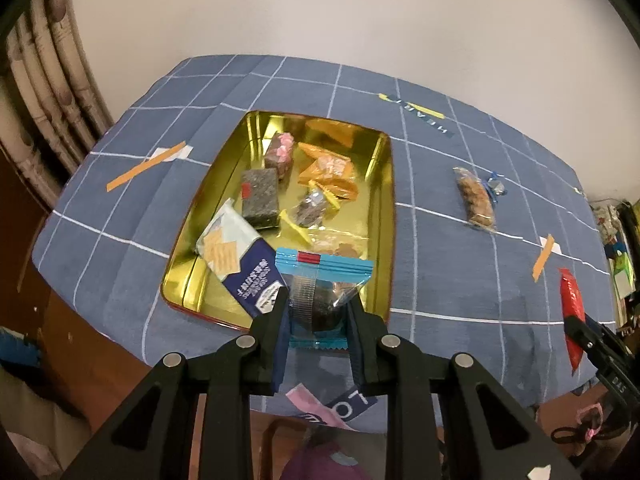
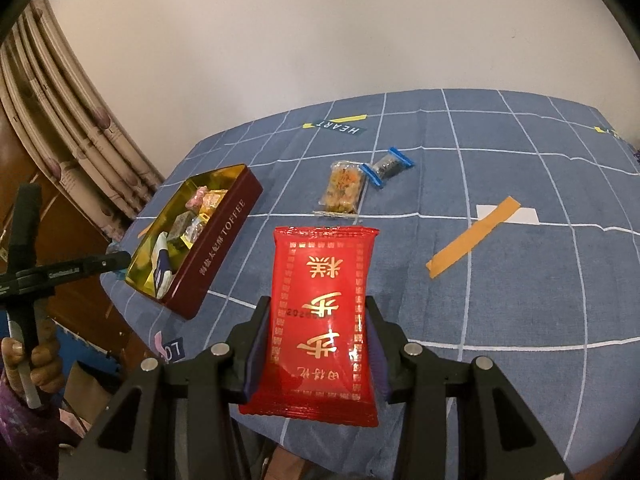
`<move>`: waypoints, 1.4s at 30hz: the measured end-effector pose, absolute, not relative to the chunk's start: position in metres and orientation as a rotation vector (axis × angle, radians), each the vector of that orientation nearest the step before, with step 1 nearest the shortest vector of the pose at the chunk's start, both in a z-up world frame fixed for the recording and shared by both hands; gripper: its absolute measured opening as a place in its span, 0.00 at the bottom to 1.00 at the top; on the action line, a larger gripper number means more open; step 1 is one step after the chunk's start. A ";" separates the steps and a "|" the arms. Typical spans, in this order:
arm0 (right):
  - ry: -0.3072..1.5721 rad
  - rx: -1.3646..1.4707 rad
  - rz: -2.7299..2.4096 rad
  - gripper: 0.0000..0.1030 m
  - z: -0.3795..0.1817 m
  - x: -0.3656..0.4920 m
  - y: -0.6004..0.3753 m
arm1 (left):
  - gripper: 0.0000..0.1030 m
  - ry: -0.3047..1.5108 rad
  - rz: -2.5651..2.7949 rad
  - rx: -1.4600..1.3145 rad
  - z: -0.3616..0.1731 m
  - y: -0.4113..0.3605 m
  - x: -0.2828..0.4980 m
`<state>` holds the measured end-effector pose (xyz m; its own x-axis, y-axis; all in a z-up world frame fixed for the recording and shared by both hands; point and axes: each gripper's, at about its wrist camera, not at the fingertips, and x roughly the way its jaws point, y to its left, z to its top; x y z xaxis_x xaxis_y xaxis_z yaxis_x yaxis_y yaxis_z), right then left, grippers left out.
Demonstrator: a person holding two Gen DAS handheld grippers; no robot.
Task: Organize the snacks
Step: 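Carry the blue-clipped bag over the tin with the left tool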
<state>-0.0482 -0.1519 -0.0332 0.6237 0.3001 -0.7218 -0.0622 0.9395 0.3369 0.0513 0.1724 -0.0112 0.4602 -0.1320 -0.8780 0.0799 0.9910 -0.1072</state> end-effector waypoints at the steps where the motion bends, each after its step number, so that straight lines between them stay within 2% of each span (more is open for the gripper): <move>1: 0.877 0.293 0.210 0.42 -0.034 -0.049 -0.152 | 0.22 1.085 -0.129 -0.058 -0.012 0.174 0.052; 16: 0.890 0.323 0.201 0.42 -0.041 -0.050 -0.160 | 0.22 1.103 -0.060 -0.103 -0.028 0.203 0.067; 42: 0.903 0.345 0.205 0.42 -0.047 -0.050 -0.165 | 0.23 1.113 -0.063 -0.012 -0.045 0.179 0.103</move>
